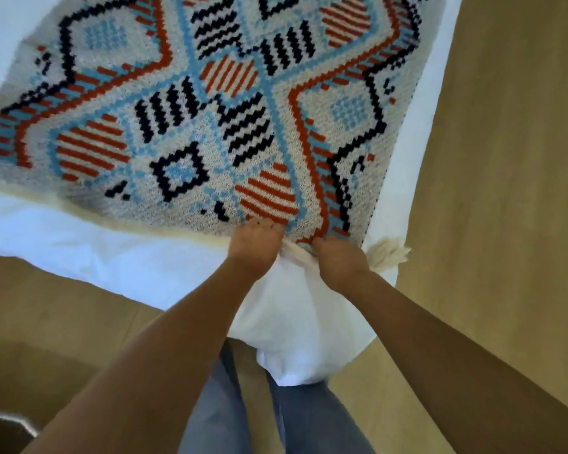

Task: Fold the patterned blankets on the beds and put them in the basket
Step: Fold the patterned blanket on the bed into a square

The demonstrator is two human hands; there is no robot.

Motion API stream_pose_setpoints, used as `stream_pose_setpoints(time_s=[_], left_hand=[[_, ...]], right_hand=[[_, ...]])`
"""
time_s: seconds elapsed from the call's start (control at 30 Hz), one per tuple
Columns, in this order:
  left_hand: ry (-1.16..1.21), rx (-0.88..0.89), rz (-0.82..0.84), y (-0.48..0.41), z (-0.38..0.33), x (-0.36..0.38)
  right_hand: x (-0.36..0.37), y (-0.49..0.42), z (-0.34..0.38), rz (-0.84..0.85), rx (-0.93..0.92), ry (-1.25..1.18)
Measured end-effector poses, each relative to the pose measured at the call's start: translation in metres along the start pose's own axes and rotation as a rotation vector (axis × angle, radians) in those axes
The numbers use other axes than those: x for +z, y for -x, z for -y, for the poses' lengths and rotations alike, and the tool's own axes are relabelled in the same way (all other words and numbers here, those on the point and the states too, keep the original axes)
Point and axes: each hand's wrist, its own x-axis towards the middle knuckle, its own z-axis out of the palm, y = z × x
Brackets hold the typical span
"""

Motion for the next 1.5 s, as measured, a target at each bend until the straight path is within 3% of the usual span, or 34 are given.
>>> stream_pose_setpoints(time_s=[0.1, 0.2, 0.3, 0.47, 0.6, 0.77, 0.9, 1.03, 1.23, 1.5], left_hand=[[0.043, 0.089, -0.002, 0.037, -0.004, 0.006], [0.006, 0.052, 0.116, 0.077, -0.006, 0.028], [-0.081, -0.026, 0.07, 0.099, -0.026, 0.043], [0.087, -0.034, 0.138, 0.123, -0.071, 0.064], [0.328, -0.215, 0.267, 0.135, -0.107, 0.068], [0.222, -0.105, 0.28, 0.149, -0.128, 0.073], [0.146, -0.143, 0.295, 0.152, -0.137, 0.068], [0.105, -0.195, 0.253, 0.14, -0.149, 0.049], [0.05, -0.317, 0.278, 0.093, -0.205, -0.017], [0.056, -0.327, 0.21, -0.016, -0.289, -0.118]], right_hand=[[-0.007, 0.017, -0.007, 0.338, -0.083, -0.123], [0.017, 0.033, -0.011, 0.452, -0.095, -0.113], [0.053, 0.05, -0.008, 0.274, -0.027, -0.221], [0.097, 0.082, -0.002, -0.031, 0.158, -0.371], [0.114, 0.104, -0.007, 0.062, 0.35, -0.63], [0.125, 0.123, -0.006, 0.069, 0.241, -0.537], [0.13, 0.136, -0.019, 0.169, 0.135, -0.516], [0.112, 0.142, -0.045, 0.16, -0.027, -0.482], [0.038, 0.151, -0.135, 0.033, -0.213, -0.24], [-0.079, 0.127, -0.251, -0.046, -0.219, -0.245]])
